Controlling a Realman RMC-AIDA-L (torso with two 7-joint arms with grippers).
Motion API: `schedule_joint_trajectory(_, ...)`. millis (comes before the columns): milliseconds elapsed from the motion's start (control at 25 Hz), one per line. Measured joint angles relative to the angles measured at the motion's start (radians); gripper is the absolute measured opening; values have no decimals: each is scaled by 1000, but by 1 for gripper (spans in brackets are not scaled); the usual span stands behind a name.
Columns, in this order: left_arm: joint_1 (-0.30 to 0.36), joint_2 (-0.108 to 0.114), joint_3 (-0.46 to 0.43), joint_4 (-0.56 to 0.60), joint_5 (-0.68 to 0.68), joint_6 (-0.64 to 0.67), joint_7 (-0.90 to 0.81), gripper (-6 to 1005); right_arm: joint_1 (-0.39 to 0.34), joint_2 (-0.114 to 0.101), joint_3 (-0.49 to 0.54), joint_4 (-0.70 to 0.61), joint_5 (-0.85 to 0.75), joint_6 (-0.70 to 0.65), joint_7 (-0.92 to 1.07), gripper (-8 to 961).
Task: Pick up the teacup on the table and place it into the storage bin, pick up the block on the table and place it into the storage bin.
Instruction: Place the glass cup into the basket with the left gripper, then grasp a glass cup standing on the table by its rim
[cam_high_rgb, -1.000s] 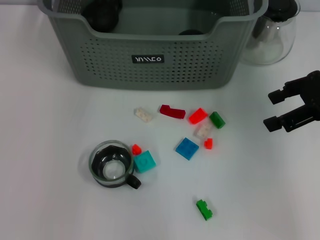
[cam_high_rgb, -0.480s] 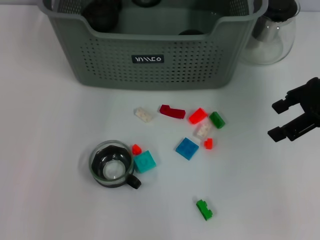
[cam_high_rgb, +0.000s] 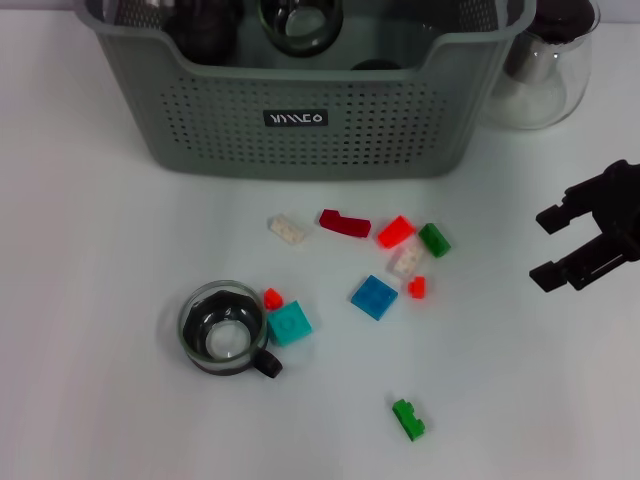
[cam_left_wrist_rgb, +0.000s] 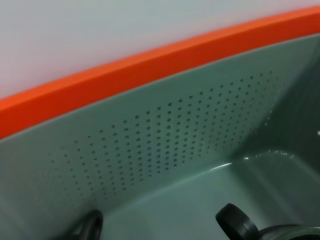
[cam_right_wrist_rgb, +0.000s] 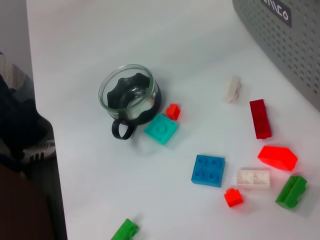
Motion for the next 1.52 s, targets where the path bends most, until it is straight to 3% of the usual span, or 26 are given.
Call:
schedule_joint_trajectory(720,1,-21,49,7,1,15,9,62,-1,-3,-5,-1,-2,4,0,927)
schedule_joint_trajectory(1120,18,-26,68,70,0,55,10,335,-8,-4,-6,-1,-2,2,1,927)
schedule_joint_trajectory(1360,83,-42,60,299,-9,157,11,533,-9,-3,-6,-1,-2,3,0,928)
schedule_joint_trajectory(1480,155,-57,55,501,-51,220,14,660,-11,-4,-6,0,-2,3,0,928)
schedule_joint_trajectory(1520,155,-57,55,501,-51,220,14,694,-12,-4,-6,0,-1,3,0,928)
